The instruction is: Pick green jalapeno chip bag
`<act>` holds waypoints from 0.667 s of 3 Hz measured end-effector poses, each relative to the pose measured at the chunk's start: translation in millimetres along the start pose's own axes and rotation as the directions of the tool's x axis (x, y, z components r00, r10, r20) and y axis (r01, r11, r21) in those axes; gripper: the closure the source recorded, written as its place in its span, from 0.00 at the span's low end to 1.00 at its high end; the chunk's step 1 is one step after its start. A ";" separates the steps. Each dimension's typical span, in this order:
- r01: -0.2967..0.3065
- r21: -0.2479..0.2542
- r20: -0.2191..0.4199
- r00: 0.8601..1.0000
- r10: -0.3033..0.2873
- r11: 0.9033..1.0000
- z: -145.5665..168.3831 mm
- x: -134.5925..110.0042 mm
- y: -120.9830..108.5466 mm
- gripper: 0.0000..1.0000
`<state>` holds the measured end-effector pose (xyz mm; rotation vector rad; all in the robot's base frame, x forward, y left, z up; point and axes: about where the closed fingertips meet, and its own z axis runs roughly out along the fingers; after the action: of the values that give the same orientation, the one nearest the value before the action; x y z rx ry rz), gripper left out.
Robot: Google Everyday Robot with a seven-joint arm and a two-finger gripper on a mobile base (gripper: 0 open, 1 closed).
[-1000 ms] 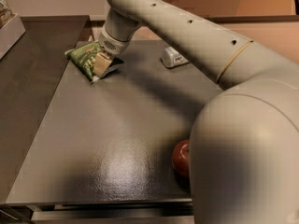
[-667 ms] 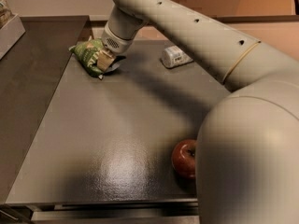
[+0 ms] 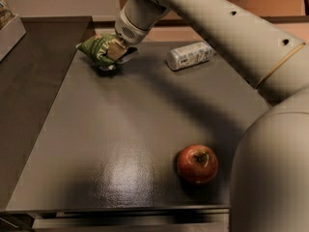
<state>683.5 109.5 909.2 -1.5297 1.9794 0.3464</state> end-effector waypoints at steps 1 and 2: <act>0.028 0.024 0.052 0.998 -0.030 0.999 -37.5 -2.7 -0.8 1.00; 0.070 0.067 0.100 0.992 -0.077 0.995 -75.0 -7.2 1.6 1.00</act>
Offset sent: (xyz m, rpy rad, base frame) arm -0.0402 -0.0606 0.1090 0.1018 -0.2222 0.0512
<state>660.4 74.7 972.0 -1.5101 1.8330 0.3214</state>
